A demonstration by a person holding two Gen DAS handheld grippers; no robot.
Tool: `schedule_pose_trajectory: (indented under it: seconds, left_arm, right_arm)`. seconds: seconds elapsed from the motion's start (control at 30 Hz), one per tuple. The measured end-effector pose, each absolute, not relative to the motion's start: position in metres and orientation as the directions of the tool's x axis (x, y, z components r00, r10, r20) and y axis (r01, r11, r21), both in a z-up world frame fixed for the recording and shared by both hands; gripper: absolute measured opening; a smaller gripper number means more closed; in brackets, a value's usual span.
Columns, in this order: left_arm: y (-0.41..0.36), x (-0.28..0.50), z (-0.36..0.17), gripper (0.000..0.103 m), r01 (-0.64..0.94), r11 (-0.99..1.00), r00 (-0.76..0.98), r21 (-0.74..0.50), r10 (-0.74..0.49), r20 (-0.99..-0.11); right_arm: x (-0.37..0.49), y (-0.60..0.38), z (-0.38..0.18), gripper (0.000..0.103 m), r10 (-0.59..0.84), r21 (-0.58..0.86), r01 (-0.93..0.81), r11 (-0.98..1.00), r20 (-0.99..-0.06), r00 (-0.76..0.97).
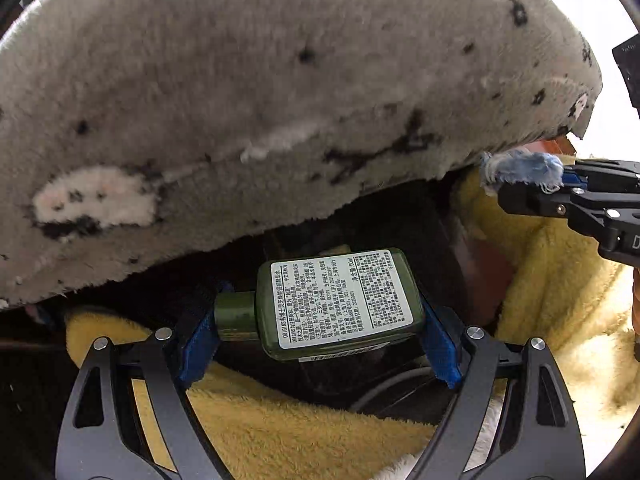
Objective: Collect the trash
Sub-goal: 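Carry the green bottle and blue rope toy down past the bed edge, then open both tools over the bin to drop the bottle and rope toy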
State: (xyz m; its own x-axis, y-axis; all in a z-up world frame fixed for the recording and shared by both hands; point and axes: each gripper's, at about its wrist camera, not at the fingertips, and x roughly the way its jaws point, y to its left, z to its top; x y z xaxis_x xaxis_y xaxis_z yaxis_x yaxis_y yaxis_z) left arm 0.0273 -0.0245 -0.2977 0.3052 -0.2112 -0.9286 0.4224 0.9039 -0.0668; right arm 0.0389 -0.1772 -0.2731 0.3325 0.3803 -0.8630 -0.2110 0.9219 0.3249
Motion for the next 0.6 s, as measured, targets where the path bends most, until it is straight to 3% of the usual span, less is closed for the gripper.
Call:
schedule_pose_trajectory:
  seconds: [0.6]
  left_arm:
    - [-0.027,0.036,-0.339,0.082,0.393,0.902,0.184,-0.177,-0.266,-0.946]
  right_arm:
    - [0.059,-0.161,-0.315,0.024,0.378,0.352,-0.151,0.924,-0.902,0.211]
